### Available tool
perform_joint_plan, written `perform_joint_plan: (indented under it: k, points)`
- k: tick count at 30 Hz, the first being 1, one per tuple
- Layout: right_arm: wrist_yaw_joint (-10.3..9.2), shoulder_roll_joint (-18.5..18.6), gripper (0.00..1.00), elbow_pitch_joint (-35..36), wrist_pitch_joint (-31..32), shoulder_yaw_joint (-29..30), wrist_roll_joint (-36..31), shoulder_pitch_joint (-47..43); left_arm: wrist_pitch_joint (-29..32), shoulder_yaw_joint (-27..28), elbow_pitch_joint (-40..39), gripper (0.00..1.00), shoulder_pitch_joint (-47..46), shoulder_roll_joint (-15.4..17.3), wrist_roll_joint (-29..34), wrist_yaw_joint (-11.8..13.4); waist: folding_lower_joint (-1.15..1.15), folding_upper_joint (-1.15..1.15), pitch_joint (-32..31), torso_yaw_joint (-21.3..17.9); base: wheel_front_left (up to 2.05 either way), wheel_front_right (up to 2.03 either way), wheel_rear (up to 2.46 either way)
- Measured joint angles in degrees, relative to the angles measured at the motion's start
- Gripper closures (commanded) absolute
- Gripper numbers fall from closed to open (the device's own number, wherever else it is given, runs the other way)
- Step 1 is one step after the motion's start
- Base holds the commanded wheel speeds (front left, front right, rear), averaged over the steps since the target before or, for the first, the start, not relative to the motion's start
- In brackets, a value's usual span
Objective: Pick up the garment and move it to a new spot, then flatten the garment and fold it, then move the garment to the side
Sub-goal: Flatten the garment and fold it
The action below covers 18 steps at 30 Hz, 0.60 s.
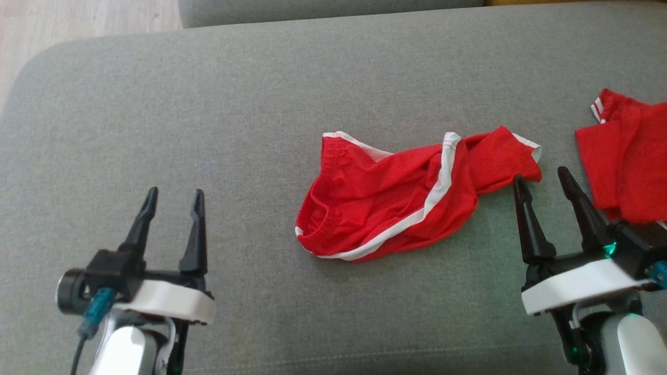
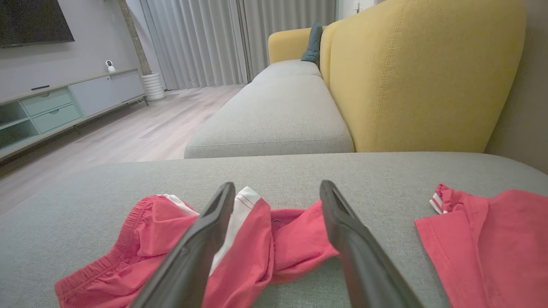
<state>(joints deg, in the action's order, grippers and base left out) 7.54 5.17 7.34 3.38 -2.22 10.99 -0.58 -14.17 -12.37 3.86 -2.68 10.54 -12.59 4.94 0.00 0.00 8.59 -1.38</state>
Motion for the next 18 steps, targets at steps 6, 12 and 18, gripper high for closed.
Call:
perform_joint_plan:
  k: [6, 12, 18]
  points:
    - [0.0, 0.0, 0.0, 0.1, 0.2, -0.6, 0.0, 0.0, 2.9, -4.7, -0.2, 0.0, -2.5, 0.2, 0.9, -3.6, 0.0, 0.0, 1.2, 0.0, 0.0, 0.0, 0.0]
    - [0.0, 0.0, 0.0, 0.0, 0.2, -1.6, 0.0, 0.4, 9.4, -12.3, 1.9, 0.0, -6.8, -1.8, 0.8, -8.7, 0.0, 0.0, 2.7, -0.6, 0.0, 0.0, 0.0]
    - [0.0, -0.1, 0.0, -0.6, 0.2, -2.8, 0.0, 1.6, 16.8, -16.6, 6.7, 0.0, -9.4, -2.7, -1.9, -11.0, 0.0, 0.0, 4.2, -2.2, 0.0, 0.0, 0.0]
